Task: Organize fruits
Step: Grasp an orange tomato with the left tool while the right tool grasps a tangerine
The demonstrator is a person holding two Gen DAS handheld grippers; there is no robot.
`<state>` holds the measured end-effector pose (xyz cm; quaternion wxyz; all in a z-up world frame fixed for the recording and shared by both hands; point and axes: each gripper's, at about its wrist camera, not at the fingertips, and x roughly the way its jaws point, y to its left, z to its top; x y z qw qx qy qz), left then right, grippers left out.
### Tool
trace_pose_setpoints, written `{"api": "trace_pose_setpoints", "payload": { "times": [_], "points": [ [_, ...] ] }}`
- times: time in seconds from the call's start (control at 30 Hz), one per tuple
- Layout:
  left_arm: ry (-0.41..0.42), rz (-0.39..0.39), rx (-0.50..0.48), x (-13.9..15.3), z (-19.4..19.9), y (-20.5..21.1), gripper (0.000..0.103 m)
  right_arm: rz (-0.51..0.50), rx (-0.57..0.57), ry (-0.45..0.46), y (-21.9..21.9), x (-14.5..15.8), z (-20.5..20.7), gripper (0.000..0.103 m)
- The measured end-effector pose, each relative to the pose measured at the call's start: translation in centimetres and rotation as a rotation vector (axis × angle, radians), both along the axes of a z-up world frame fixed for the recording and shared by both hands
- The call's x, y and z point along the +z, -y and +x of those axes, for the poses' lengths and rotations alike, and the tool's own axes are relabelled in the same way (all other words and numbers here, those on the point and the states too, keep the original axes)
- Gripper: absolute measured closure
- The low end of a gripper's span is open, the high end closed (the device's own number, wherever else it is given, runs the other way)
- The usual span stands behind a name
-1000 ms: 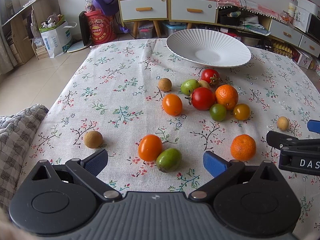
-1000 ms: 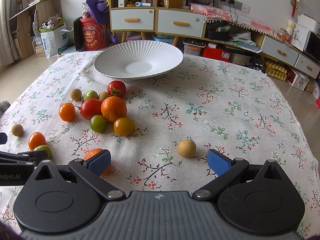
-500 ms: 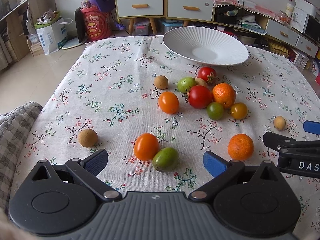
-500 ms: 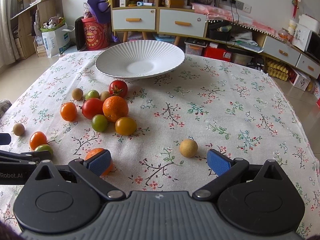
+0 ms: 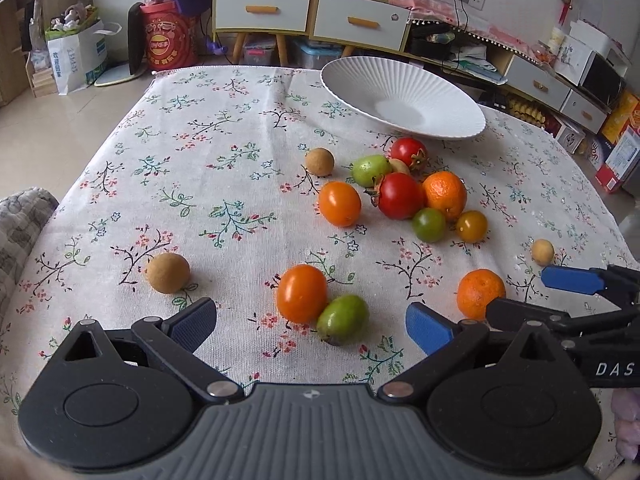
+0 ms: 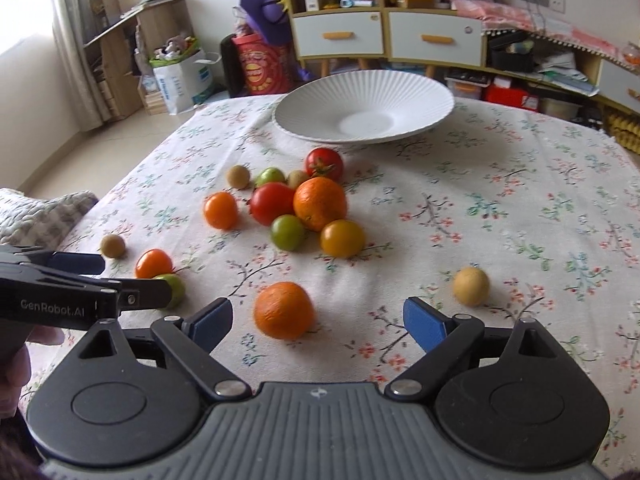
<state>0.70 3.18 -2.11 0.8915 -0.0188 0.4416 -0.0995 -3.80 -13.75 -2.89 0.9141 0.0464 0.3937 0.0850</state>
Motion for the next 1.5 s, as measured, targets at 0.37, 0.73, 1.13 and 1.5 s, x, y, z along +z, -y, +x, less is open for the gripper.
{"api": "trace_pose_setpoints", "payload": {
  "times": [0.37,0.73,1.13,1.5],
  "points": [
    [0.01,-0.094,0.051,-0.1,0.3,-1.6,0.033,-0.035,0.056,-0.018,-0.9,-0.9,-0.2,0.034],
    [0.012,-0.142,0.068,-0.5,0.8,-1.9,0.055,-0.036,0.074,0.003,-1.1,-1.1,-0.1,0.05],
    [0.02,-0.159,0.095,-0.3,1.1,-2.9,0.074,-0.027,0.096,0.037,-1.6,-1.3,0.0,0.065],
    [0.017,-0.108,0.048,-0.6,1.3,-2.0,0.073,-0.032,0.097,0.037,-1.6,-1.6,0.1,0.066]
  ]
}}
